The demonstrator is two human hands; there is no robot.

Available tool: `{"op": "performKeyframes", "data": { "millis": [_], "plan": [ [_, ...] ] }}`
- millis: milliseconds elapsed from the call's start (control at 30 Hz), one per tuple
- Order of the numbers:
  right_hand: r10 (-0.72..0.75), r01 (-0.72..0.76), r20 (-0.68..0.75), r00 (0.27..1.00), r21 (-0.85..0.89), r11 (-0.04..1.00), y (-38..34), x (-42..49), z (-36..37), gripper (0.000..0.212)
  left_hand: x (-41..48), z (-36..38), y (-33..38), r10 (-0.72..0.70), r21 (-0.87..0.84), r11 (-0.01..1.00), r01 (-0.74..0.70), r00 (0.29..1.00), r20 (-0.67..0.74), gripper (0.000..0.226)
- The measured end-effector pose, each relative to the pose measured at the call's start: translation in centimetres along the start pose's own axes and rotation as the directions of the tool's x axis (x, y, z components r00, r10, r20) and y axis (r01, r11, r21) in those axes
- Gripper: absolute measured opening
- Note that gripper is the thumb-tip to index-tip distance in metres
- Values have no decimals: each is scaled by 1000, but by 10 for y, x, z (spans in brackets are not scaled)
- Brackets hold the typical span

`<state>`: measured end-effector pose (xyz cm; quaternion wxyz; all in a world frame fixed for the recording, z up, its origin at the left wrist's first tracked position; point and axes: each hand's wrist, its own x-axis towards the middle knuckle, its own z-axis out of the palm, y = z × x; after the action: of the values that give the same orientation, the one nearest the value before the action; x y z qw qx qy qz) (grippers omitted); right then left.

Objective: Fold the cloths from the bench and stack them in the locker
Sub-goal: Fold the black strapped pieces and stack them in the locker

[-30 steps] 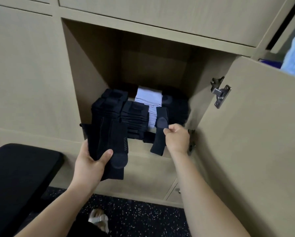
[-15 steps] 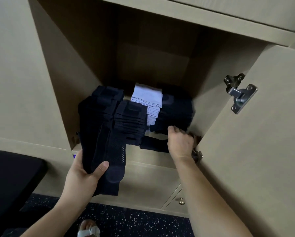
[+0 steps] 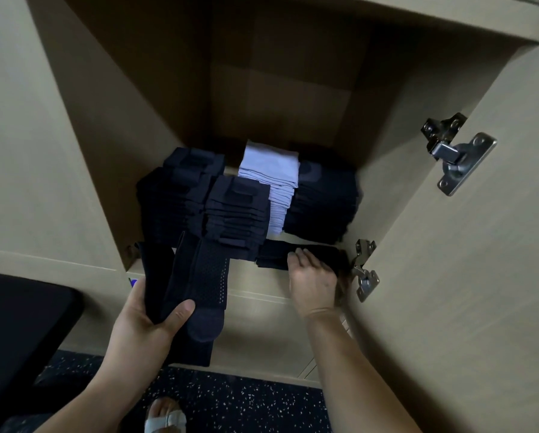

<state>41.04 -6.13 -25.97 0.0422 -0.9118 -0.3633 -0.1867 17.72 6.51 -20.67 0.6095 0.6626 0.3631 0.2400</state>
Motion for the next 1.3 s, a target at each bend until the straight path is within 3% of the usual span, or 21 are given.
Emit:
{"op": "performKeyframes", "data": {
  "millis": [433, 600, 667, 733, 800, 867, 933, 1000, 1067, 1200, 1267, 1300],
  "plan": [
    [-48, 42, -132, 990, -50, 998, -6, -8, 9, 32, 0, 4, 3, 4, -46, 999, -3, 1000, 5, 43],
    [-49, 29, -230, 972, -88, 996, -9, -17, -5, 18, -7, 3, 14, 16, -69, 997, -16, 1000, 0, 43],
    [-9, 4, -236, 972, -23, 1000, -16, -22, -20, 9, -12, 3, 20, 20, -89, 996, -19, 1000, 2, 43],
    [129, -100, -171, 977, 169, 981, -30, -31, -46, 8, -19, 1, 26, 29, -102, 994, -28, 1000, 7, 44],
    [289, -261, 11, 957, 464, 847, -50, -39, -79, 14, -26, -2, 30, 48, -97, 994, -48, 999, -1, 46],
    [283, -375, 259, 924, 763, 526, -69, -47, -103, 30, -34, -6, 33, 69, -99, 993, -69, 998, -6, 49],
    [188, -392, 356, 915, 895, 212, -85, -55, -125, 33, -41, -10, 36, 82, -101, 991, -83, 996, -16, 49],
    [110, -418, 413, 904, 908, 29, -96, -63, -142, 12, -49, -15, 40, 93, -101, 990, -96, 995, -26, 47],
    [74, -482, 485, 871, 874, -52, -103, -70, -154, 10, -57, -19, 44, 105, -84, 991, -106, 994, -19, 48],
    [58, -576, 580, 813, 814, -70, -107, -75, -172, 13, -69, -27, 54, 116, -61, 991, -117, 993, -5, 47],
    [88, -600, 601, 795, 799, -42, -111, -75, -174, 19, -73, -29, 57, 116, -45, 992, -116, 993, -10, 46],
    [116, -594, 588, 800, 804, 23, -114, -76, -175, 24, -75, -28, 58, 118, -35, 992, -118, 993, -9, 47]
  ]
}}
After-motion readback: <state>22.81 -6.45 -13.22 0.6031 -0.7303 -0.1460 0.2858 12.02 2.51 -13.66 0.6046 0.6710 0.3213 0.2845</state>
